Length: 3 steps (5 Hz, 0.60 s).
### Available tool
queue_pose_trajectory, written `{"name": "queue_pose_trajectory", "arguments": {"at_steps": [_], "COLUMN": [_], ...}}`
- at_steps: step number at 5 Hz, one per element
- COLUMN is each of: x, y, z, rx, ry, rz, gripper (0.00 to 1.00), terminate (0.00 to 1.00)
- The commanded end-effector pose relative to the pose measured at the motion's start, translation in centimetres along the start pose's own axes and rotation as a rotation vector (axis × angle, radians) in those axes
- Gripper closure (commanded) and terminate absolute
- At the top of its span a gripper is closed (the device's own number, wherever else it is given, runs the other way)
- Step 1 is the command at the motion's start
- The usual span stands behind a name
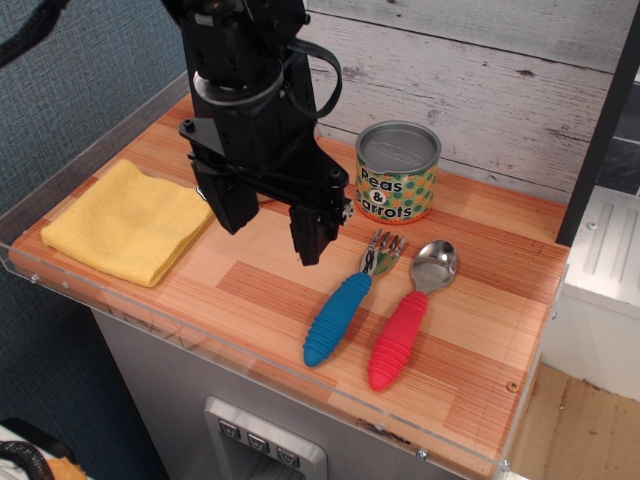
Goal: Move the yellow cloth so it's touching the blue fork.
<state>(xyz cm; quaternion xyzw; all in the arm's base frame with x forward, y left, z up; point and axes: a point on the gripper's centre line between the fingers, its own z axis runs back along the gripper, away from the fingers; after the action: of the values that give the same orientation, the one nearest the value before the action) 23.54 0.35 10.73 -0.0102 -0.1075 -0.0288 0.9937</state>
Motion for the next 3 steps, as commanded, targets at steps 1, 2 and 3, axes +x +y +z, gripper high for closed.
{"name": "queue_pose_trajectory", "arguments": {"at_steps": [1,2,3], "x": [0.0,-0.1,0.0], "y": [0.0,2.3,5.3], "z": [0.0,-0.6,-1.1], "rx": [0.0,0.037,0.056], "ry": [0.0,0.02,0.019], "rz": [0.0,0.025,0.082], "gripper": [0.0,0.0,0.0], "terminate": [0.0,0.0,0.0]}}
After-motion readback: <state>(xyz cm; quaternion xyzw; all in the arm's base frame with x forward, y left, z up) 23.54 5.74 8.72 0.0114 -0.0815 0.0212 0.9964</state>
